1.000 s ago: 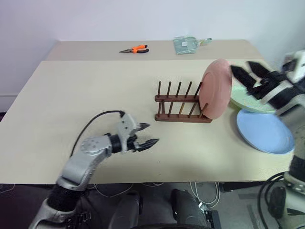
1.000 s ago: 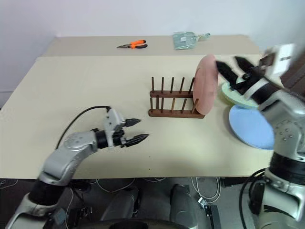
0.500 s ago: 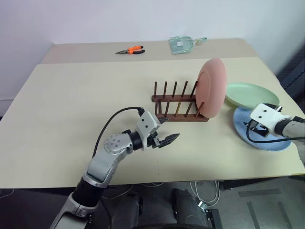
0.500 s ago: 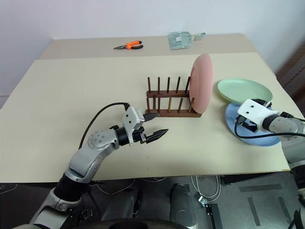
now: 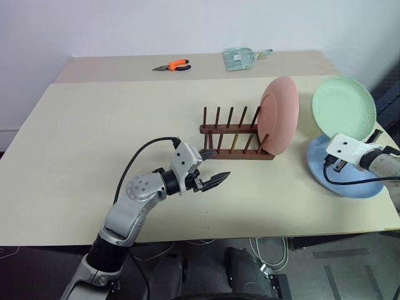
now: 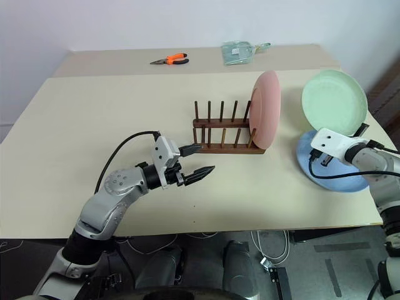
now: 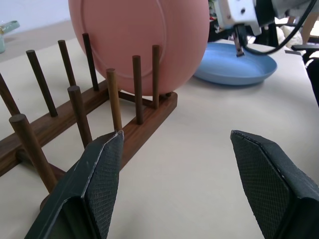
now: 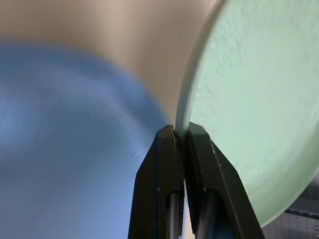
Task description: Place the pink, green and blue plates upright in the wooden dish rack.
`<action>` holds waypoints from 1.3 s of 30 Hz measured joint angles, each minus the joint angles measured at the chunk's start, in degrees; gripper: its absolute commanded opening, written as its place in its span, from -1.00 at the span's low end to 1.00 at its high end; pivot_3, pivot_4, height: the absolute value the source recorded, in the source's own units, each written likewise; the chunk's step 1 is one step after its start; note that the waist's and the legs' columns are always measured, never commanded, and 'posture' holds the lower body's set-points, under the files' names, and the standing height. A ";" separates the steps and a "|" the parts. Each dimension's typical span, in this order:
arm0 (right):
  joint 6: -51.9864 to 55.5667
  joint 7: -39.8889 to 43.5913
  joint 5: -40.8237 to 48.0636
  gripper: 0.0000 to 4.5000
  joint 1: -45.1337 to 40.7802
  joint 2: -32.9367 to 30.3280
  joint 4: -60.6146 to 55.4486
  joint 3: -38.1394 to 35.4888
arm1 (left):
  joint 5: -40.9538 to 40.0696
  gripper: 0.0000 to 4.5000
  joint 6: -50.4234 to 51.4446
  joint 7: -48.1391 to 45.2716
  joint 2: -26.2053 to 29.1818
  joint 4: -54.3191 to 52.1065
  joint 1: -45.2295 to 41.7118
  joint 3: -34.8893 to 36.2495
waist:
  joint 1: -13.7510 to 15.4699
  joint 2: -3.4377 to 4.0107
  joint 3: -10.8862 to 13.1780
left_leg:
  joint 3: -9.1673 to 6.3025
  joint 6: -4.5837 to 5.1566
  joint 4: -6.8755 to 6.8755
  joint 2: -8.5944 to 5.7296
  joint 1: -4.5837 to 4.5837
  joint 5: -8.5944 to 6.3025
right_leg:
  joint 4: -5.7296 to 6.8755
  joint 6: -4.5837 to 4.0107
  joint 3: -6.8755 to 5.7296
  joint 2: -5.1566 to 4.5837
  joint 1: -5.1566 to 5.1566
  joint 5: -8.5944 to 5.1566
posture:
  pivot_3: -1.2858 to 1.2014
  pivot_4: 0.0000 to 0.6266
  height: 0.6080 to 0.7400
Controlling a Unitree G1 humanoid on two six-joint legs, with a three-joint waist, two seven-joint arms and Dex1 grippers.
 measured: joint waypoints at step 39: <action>55.63 -9.37 78.13 -0.97 -7.42 19.60 -42.13 -11.03 | 0.88 0.57 -4.72 -2.29 8.02 7.25 1.94 11.15 | 1.34 -0.03 0.01 | -0.18 0.06 -0.02 0.04 -0.09 -0.03 | -0.02 -0.02 -0.15 0.02 -0.09 0.00 | 0.03 -0.52 1.00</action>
